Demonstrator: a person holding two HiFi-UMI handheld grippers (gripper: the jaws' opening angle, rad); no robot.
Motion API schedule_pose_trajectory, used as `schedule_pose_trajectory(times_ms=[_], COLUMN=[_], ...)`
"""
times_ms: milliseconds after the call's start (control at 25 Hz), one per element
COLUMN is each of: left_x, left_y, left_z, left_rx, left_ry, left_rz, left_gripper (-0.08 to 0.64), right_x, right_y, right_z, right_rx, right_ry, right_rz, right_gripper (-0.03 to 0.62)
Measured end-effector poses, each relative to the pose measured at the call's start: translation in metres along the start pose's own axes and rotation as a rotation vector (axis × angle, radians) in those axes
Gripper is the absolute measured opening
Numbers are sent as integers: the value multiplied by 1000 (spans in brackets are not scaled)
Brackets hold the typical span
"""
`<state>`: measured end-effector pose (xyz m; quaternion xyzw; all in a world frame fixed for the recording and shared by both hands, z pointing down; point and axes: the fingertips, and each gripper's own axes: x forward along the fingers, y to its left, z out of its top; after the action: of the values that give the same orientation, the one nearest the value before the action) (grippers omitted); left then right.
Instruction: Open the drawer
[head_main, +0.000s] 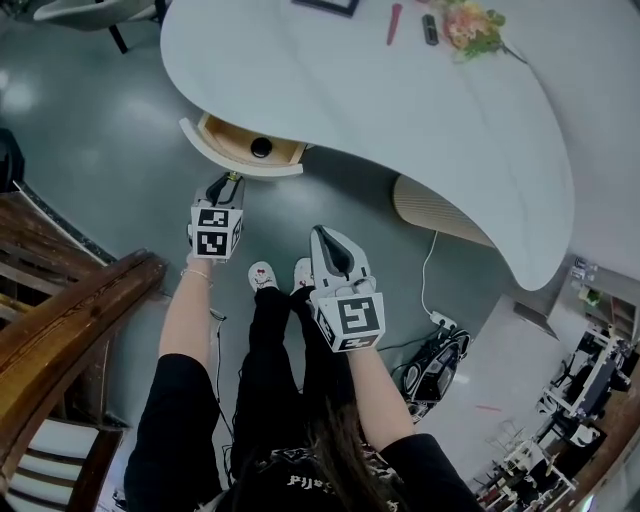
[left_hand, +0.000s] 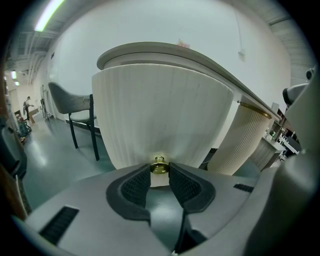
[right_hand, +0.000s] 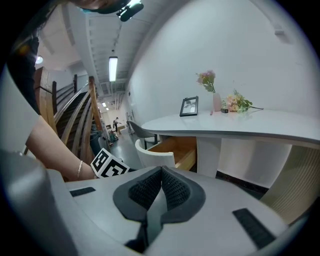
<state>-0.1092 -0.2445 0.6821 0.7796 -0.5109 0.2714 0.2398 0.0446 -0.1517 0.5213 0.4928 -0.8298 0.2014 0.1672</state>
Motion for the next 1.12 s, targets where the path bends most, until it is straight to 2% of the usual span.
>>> schedule_pose_trajectory(times_ms=[400,880,1120], left_x=[-23,-33,-38], left_y=[0,-1,-1], left_z=[-22,-32,-37], left_rx=[2,-33,-19], left_ry=[30,49,81], left_rz=[4,21,16], left_gripper=[127,126,126], right_x=[-5,-12,-14], right_y=[23,30,28], right_z=[1,-7,-2], right_rx=[-24,-13,-7], right_ry=[-1,12,10], right_rz=[21,12,5], right_gripper=[26,26,26])
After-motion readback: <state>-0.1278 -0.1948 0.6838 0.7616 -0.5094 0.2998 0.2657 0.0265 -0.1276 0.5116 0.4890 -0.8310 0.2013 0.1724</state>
